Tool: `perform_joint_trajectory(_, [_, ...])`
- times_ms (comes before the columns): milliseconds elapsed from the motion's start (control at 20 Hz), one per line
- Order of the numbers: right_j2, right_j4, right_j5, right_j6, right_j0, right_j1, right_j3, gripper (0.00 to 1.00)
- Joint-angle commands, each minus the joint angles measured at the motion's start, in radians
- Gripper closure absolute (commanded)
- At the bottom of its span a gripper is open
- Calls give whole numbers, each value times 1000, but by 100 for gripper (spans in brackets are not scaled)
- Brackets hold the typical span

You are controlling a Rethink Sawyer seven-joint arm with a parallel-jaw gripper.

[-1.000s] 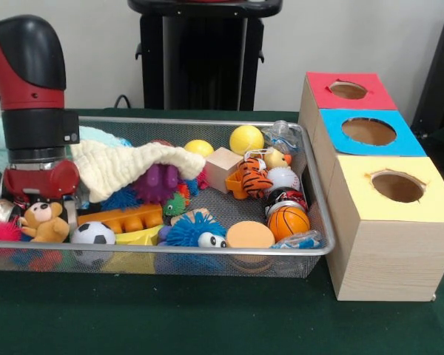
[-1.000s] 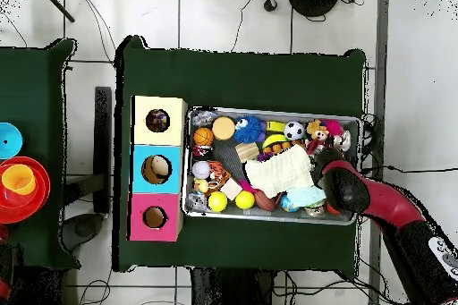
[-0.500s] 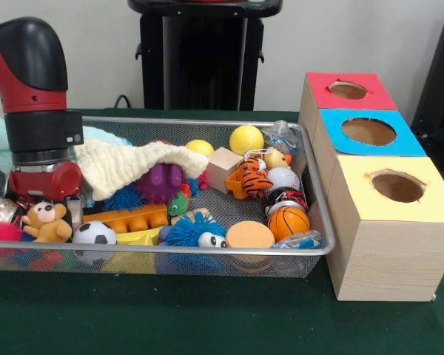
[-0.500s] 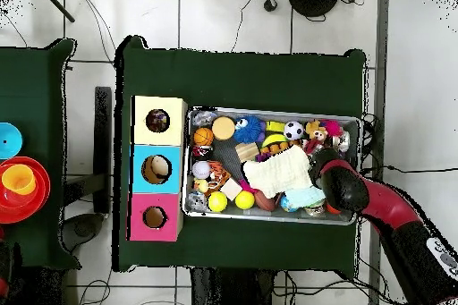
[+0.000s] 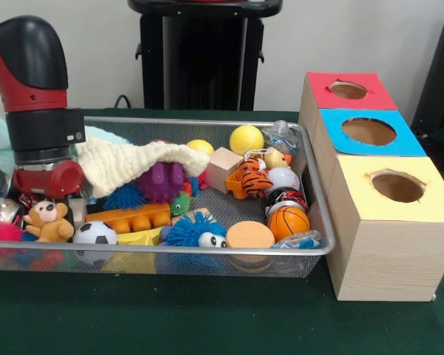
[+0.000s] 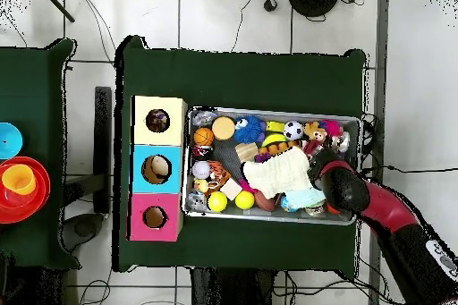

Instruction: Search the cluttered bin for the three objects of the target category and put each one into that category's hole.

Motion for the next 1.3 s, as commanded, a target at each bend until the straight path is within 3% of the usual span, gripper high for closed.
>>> perform_joint_trajectory(50, [-190, 37, 249, 75, -11, 166, 186, 0])
perform_joint_trajectory(600, [-233, 180, 133, 174, 30, 156, 312, 0])
perform_joint_trajectory(1300, [-236, 308, -8, 179, 65, 156, 425, 0])
